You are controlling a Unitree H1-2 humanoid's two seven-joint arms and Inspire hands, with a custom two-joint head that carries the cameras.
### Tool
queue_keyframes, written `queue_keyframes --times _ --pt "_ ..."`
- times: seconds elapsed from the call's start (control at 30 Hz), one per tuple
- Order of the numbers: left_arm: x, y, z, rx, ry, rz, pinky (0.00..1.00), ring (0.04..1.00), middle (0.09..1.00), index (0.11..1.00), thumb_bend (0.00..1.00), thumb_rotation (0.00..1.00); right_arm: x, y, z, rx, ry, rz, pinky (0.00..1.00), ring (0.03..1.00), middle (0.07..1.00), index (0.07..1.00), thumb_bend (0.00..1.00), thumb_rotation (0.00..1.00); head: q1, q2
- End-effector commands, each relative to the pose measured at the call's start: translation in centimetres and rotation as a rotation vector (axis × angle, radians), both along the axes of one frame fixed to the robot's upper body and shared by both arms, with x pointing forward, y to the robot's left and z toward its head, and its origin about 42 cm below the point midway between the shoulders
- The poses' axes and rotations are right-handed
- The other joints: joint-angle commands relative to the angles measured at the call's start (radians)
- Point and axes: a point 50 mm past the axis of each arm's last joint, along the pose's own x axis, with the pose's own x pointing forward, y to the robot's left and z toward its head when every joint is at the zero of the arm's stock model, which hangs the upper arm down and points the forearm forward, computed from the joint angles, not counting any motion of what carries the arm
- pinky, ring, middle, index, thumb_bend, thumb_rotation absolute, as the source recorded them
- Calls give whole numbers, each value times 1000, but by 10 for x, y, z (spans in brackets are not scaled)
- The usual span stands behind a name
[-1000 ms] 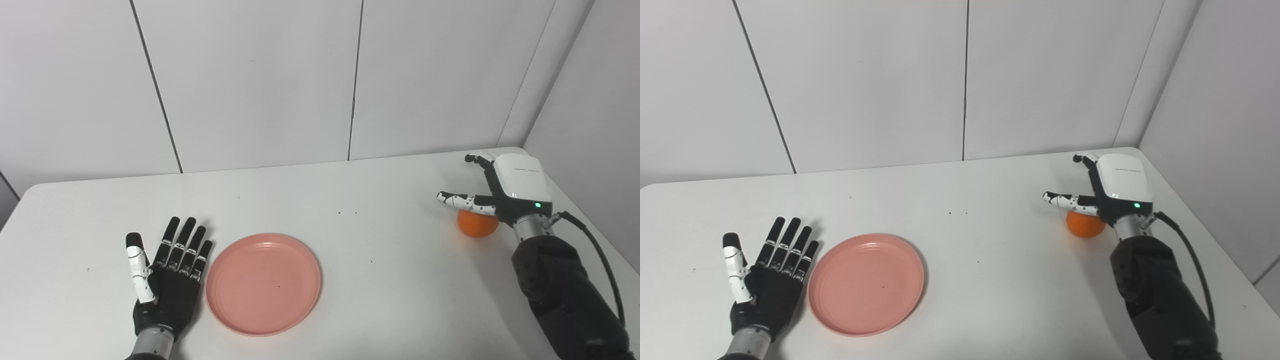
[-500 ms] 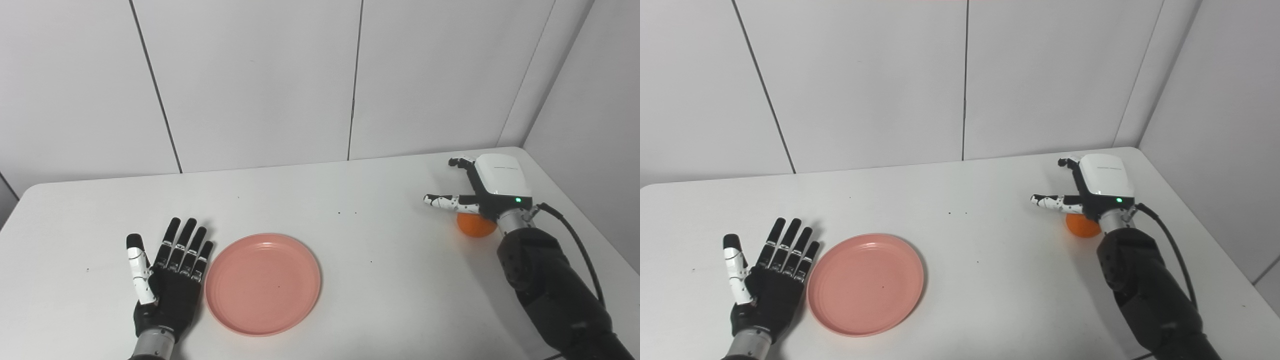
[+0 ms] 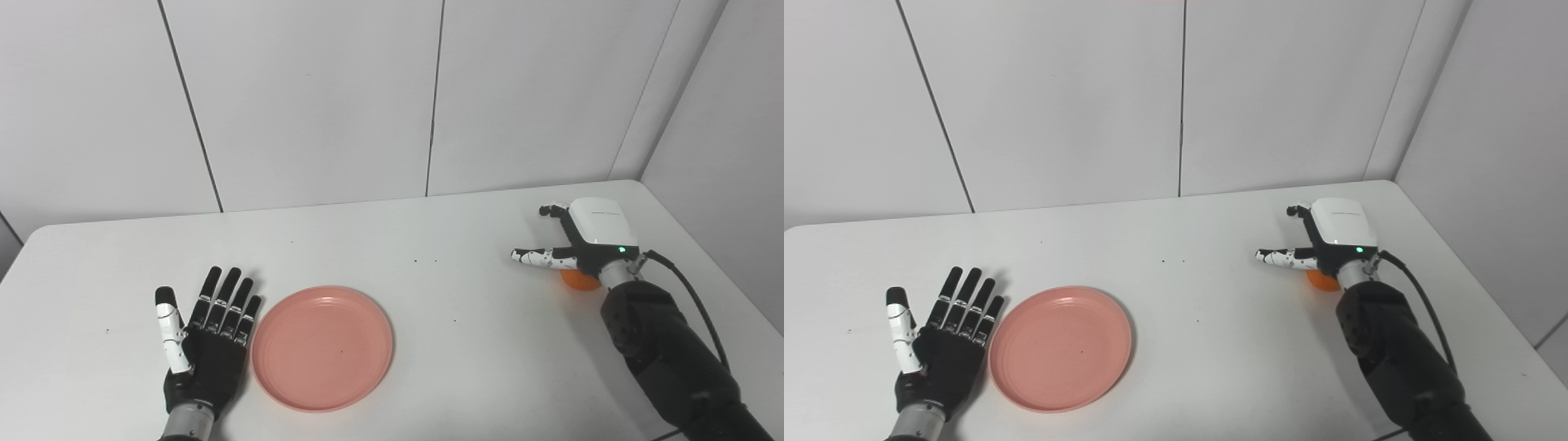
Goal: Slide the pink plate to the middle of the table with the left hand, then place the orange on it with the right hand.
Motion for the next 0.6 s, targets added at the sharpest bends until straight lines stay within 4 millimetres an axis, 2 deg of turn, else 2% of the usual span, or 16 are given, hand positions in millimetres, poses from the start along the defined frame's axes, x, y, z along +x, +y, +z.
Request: queue_keyframes --times 0.0,0.57 --pt "-8 -2 -20 -12 89 -12 1000 914 813 871 755 651 7 -7 28 -30 -73 -11 704 711 744 727 834 785 -1 -1" --pt "-3 0 -18 -9 81 -9 1000 916 814 866 750 654 -5 -13 21 -38 -18 -38 735 732 756 747 829 789 -4 0"
